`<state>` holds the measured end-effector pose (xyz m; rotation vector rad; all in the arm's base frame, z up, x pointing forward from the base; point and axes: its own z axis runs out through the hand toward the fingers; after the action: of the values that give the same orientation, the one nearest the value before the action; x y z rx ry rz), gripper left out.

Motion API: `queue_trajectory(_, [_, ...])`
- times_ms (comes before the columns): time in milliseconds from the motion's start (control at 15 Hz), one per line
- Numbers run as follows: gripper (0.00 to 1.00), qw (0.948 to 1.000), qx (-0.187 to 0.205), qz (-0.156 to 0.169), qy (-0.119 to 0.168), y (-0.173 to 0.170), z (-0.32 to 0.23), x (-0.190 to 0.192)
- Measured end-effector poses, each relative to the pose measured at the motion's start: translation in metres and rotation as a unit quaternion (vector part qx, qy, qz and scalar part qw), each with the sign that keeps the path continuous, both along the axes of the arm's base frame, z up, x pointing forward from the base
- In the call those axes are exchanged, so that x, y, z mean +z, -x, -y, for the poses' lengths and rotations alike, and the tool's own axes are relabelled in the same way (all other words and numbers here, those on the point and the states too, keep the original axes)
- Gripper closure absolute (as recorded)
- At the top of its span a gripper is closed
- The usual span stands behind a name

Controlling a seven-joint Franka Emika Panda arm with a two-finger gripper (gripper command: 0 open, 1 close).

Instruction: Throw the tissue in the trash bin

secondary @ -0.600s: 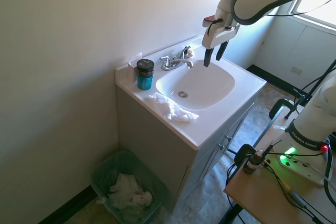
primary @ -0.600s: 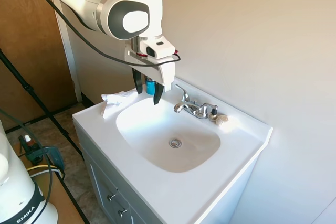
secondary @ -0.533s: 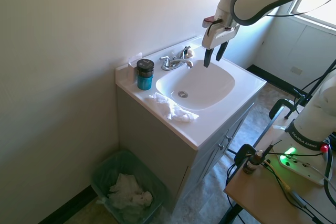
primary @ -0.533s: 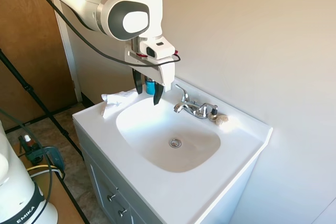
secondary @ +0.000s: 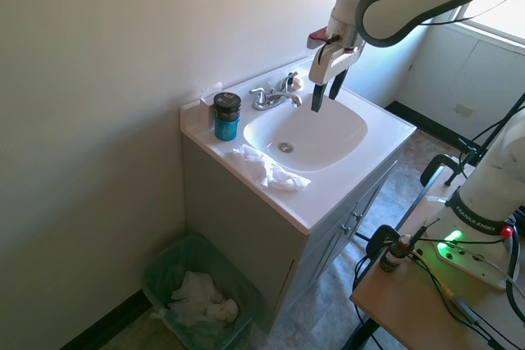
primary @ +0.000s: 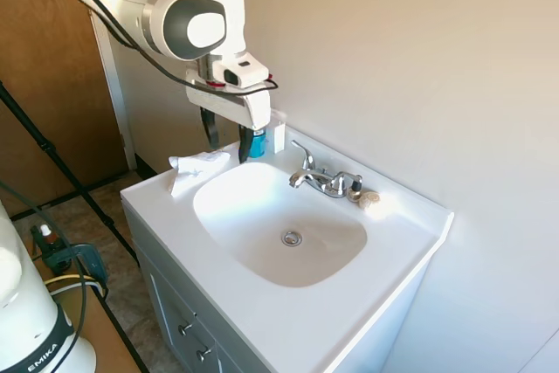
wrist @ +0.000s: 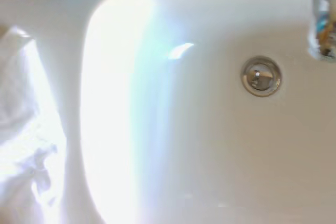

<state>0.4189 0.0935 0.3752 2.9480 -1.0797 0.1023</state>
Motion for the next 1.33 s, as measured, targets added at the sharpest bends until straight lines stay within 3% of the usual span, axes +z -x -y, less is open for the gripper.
queue_trajectory(533, [0.00, 0.9994, 0.032, -0.013, 0.003, -0.008, -0.121, -0.050])
queue_trajectory(1067, [0.00, 0.9988, 0.023, -0.042, 0.015, -0.034, -0.147, -0.106])
queue_trajectory(1133, [1.00, 0.9987, 0.020, -0.045, 0.015, -0.037, -0.145, -0.111])
queue_trajectory(1333, [1.00, 0.9982, 0.017, -0.055, 0.016, -0.042, -0.145, -0.124])
